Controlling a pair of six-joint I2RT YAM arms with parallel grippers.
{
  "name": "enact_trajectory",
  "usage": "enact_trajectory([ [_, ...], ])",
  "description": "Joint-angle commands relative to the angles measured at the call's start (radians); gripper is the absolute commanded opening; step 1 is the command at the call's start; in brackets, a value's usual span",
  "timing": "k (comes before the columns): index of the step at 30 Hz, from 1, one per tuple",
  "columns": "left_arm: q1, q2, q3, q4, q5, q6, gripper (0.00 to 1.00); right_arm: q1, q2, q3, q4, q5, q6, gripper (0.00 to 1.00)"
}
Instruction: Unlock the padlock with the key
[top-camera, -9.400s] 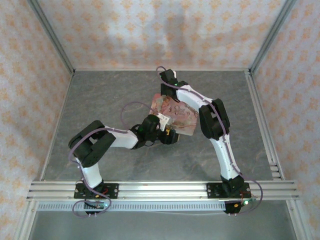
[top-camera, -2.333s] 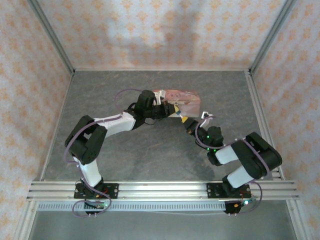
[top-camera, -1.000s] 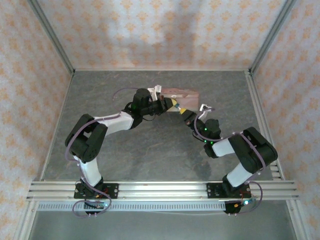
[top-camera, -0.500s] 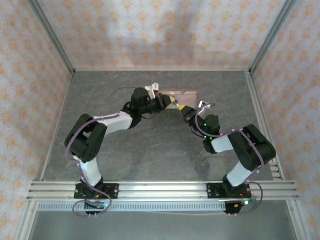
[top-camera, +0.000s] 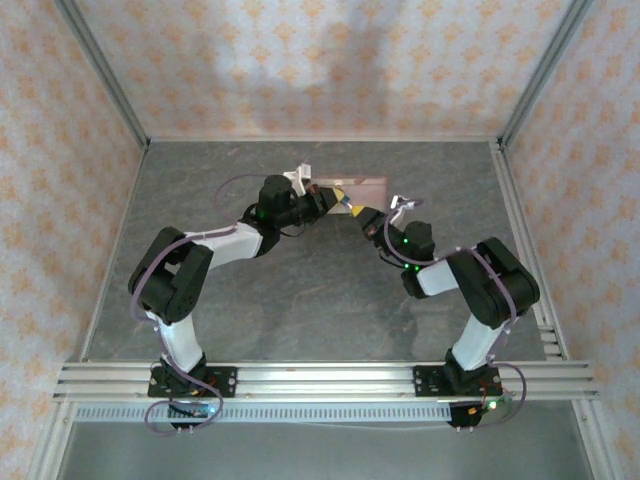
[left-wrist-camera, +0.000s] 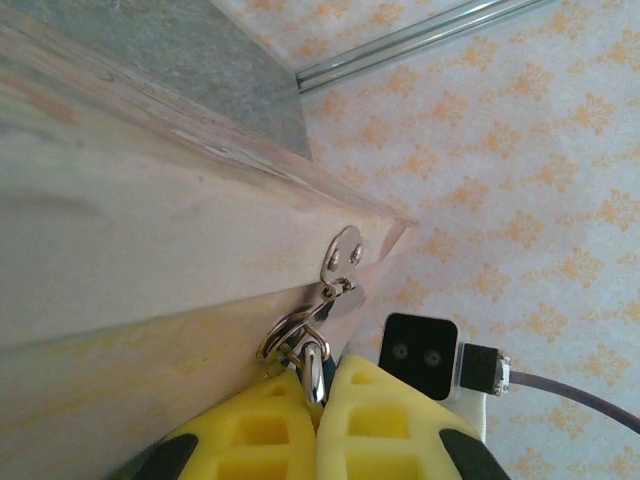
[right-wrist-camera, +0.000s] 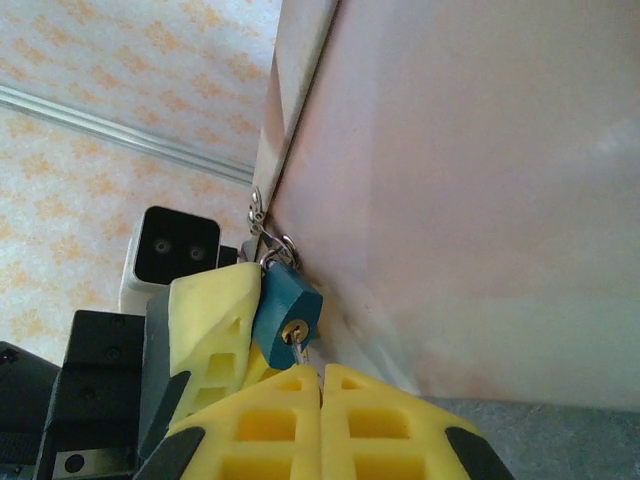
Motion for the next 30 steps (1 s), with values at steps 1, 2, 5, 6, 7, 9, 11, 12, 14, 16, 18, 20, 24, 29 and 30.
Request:
enact_trajectory([
  [1,-0.073,-0.03,-0.007,0.118,0.209,0.002,0.0,-0.001,0.006,0.088,0.066,-0.057,0.005,0.0],
  [2,-0.074,-0.027,-0.005,0.122,0.211,0.0,0.0,-0.003,0.019,0.101,0.066,-0.07,0.035,0.0],
  [5,-0.073,-0.025,0.0,0.119,0.214,0.002,0.0,-0.008,0.044,0.129,0.067,-0.104,0.056,0.0],
  [6,-0.073,-0.026,0.001,0.117,0.214,0.004,0.0,-0.006,0.036,0.117,0.068,-0.09,0.032,0.0],
  [7,-0.074,-0.028,0.001,0.117,0.212,0.006,0.0,-0.008,0.023,0.096,0.067,-0.064,-0.008,0.0],
  [9,-0.073,-0.03,-0.001,0.111,0.212,0.009,0.0,-0.007,0.004,0.074,0.065,-0.05,-0.081,0.0],
  [11,-0.073,-0.03,-0.001,0.108,0.213,0.009,0.0,-0.009,-0.004,0.065,0.066,-0.048,-0.126,0.0],
  [12,-0.073,-0.03,-0.003,0.108,0.213,0.009,0.0,-0.01,-0.004,0.065,0.066,-0.053,-0.142,0.0],
  [14,-0.074,-0.03,0.0,0.108,0.214,0.007,0.0,-0.01,0.003,0.074,0.066,-0.074,-0.17,0.0],
  [16,-0.074,-0.031,0.0,0.102,0.214,0.009,0.0,-0.011,0.011,0.076,0.066,-0.071,-0.192,0.0],
  [18,-0.074,-0.034,-0.001,0.098,0.213,0.013,0.0,-0.017,0.02,0.079,0.066,-0.074,-0.186,0.0],
  [20,-0.073,-0.038,-0.003,0.088,0.212,0.022,0.0,-0.033,0.04,0.097,0.066,-0.095,-0.109,0.0],
  [24,-0.073,-0.037,-0.008,0.094,0.214,0.023,0.0,-0.047,0.091,0.163,0.067,-0.17,0.064,0.0],
  [29,-0.073,-0.031,-0.01,0.105,0.215,0.02,0.0,-0.042,0.084,0.199,0.068,-0.208,0.163,0.0],
  [30,-0.073,-0.031,-0.01,0.108,0.215,0.02,0.0,-0.042,0.075,0.197,0.068,-0.205,0.167,0.0],
])
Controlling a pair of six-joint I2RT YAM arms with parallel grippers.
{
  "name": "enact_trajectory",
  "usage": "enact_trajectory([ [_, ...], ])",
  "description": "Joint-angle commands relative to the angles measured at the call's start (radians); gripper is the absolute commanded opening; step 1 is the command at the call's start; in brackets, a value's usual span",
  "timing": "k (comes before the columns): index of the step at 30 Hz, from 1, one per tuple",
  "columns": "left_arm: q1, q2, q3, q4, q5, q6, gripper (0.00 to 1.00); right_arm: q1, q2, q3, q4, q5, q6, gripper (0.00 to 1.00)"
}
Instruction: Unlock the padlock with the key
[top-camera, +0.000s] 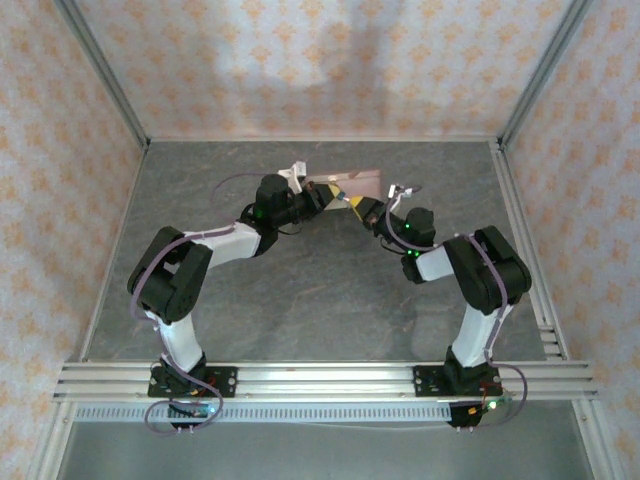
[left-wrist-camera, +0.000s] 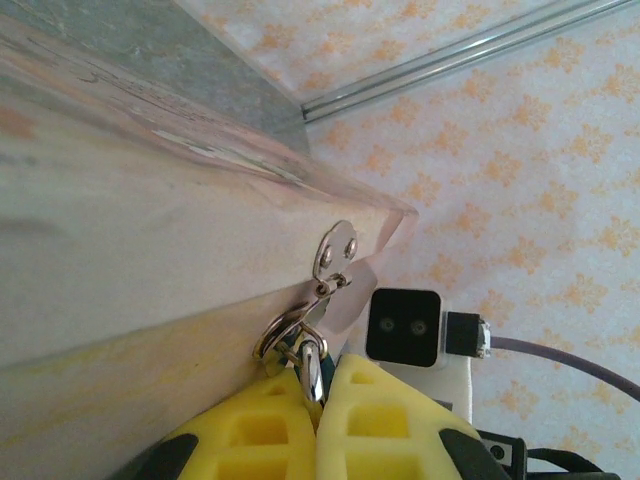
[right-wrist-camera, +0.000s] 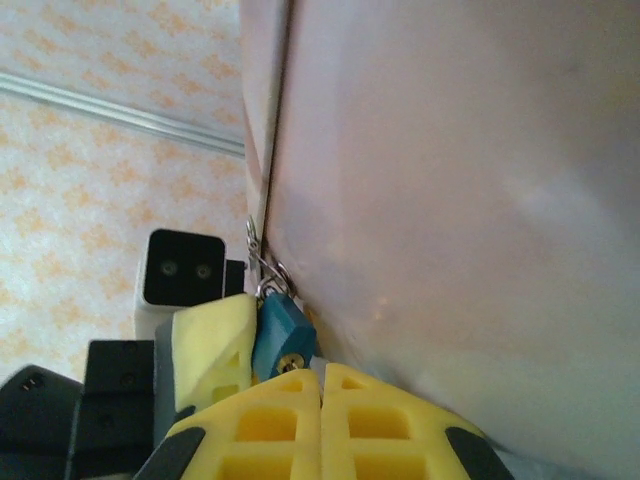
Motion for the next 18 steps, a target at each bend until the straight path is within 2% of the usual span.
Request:
enact_trajectory([
  [1,-0.087,-0.03,-0.001,0.084,0.252,0.018,0.0,0.023,-0.023,0.074,0.071,-0.036,0.09,0.0],
  [5,-0.086,-0.026,-0.002,0.101,0.251,0.008,0.0,0.034,0.004,0.119,0.071,-0.065,0.127,0.0],
  [10,-0.087,-0.027,-0.007,0.118,0.239,-0.006,0.0,0.068,0.012,0.08,0.072,-0.013,0.018,0.0],
  [18,-0.086,-0.027,-0.008,0.137,0.231,-0.018,0.0,0.096,0.008,0.035,0.072,0.044,-0.047,0.0],
])
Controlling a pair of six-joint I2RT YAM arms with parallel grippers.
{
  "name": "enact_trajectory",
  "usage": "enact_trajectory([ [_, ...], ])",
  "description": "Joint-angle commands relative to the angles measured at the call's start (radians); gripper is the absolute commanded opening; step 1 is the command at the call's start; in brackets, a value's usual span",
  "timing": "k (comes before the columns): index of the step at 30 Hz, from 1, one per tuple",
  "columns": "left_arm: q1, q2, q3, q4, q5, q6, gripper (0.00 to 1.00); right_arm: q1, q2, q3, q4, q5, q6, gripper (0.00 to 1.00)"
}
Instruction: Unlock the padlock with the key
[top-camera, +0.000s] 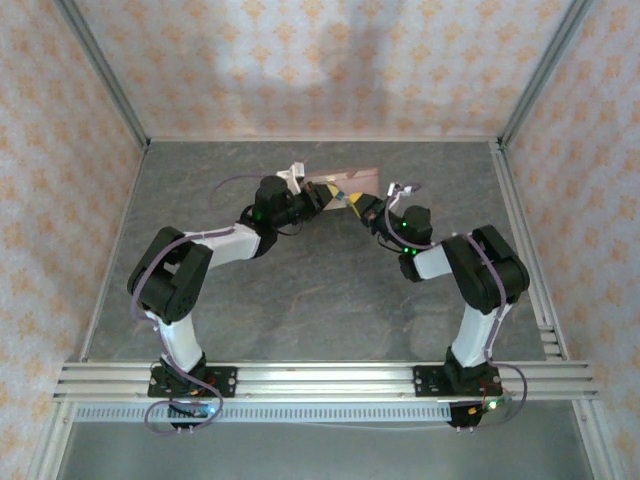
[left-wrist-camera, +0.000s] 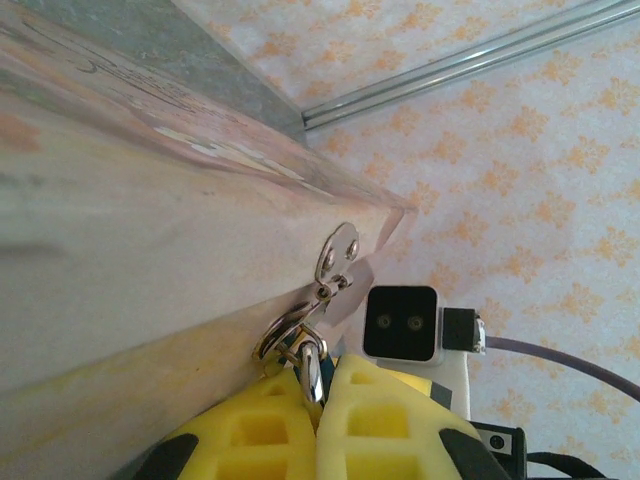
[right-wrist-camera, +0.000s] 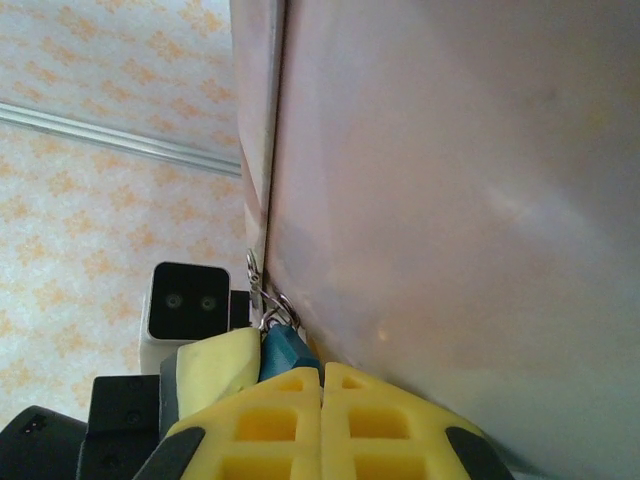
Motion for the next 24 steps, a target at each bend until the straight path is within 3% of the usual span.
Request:
enact_trajectory([
  [1,-0.087,-0.026,0.007,0.119,0.245,0.002,0.0,0.076,0.001,0.012,0.087,-0.008,-0.06,0.0],
  [24,-0.072,-0.022,-0.02,0.21,0.212,-0.059,0.0,0.166,-0.031,-0.073,0.086,0.114,-0.183,0.0],
])
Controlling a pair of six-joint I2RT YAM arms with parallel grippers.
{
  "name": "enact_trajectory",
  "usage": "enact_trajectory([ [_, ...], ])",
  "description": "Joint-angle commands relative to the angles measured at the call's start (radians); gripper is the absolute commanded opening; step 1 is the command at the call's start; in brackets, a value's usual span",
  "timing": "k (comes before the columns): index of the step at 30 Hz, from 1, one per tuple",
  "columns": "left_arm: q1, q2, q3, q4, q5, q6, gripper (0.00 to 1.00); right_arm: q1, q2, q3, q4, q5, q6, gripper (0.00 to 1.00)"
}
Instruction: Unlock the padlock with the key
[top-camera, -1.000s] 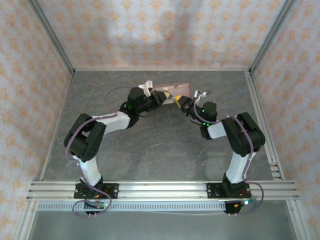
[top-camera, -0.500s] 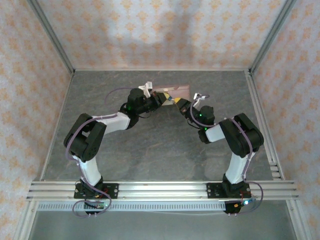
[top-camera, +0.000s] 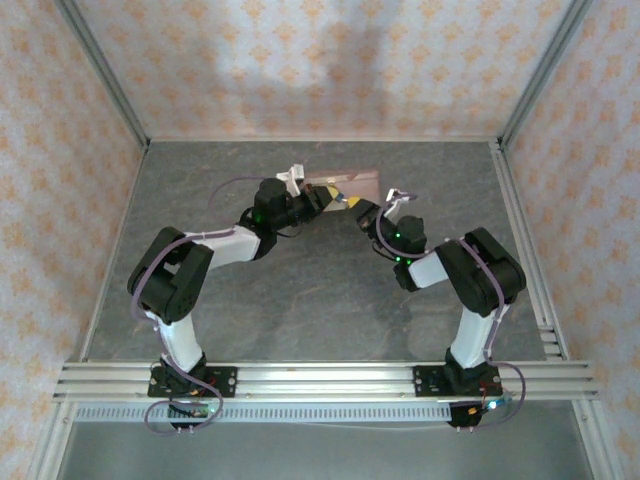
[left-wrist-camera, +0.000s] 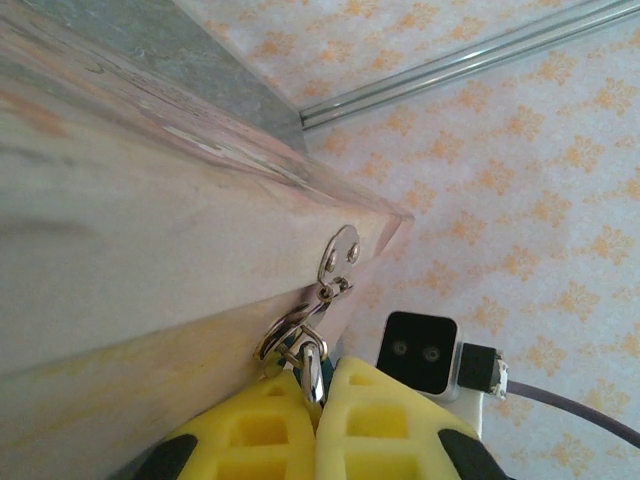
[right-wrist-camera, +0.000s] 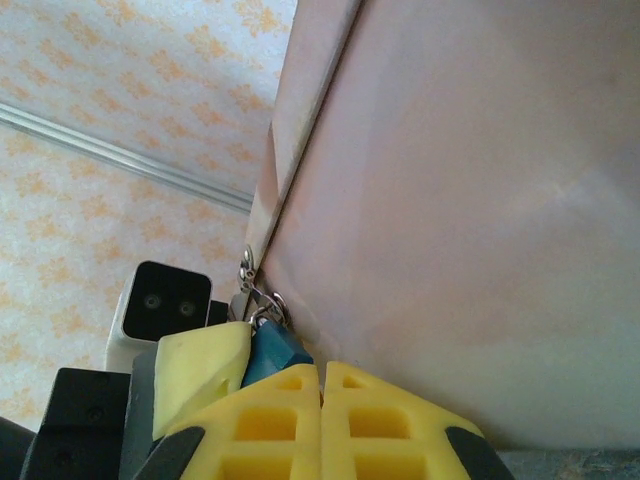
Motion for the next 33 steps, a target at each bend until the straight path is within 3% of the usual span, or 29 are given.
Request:
enact_trajectory([
  [1,-0.071,-0.022,0.006,0.175,0.208,-0.054,0.0,0.097,-0.03,-0.012,0.02,-0.067,-0.059,0.0],
  [12,-0.071,-0.014,0.002,0.215,0.208,-0.087,0.0,0.166,-0.114,-0.046,0.021,0.121,-0.123,0.0],
  [21,-0.072,-0.025,-0.002,0.164,0.246,-0.056,0.0,0.147,-0.011,0.11,0.02,-0.089,-0.033,0.0],
  [28,-0.088,-0.04,-0.013,0.108,0.268,-0.013,0.0,0.152,0.024,0.199,0.021,-0.162,0.035,0.0],
  [33,-0.09,-0.041,-0.005,0.101,0.274,-0.005,0.0,0.168,0.003,0.139,0.018,-0.061,-0.112,0.0],
])
